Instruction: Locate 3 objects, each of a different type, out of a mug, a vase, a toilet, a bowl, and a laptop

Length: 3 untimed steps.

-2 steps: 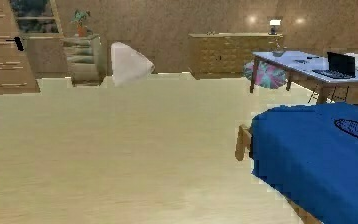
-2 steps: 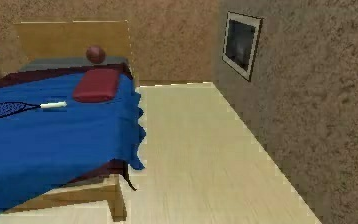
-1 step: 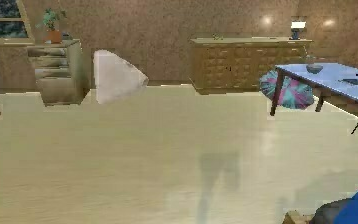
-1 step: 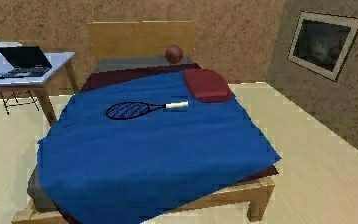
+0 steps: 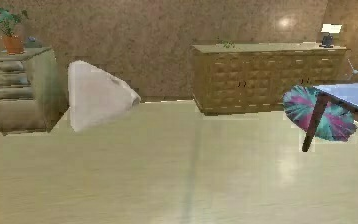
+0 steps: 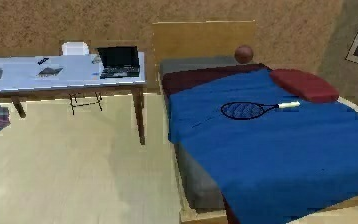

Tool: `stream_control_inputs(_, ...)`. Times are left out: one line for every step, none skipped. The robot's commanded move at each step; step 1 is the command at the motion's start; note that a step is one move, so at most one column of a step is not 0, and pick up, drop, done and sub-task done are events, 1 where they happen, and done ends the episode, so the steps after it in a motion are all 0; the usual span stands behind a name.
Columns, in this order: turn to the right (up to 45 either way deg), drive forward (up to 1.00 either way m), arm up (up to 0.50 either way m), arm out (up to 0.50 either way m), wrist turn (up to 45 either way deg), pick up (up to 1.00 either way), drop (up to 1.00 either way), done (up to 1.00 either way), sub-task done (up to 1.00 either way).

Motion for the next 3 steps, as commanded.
stream_control_inputs(45.0,0.00,0.00,0.00,0.0,0.00,0.00,0.00,0.00)
stream_control_inputs(15.0,0.00,0.00,0.00,0.0,0.00,0.00,0.00,0.00)
stream_control_inputs(0.0,1.00,0.00,0.00,0.0,0.00,0.00,0.00,0.00)
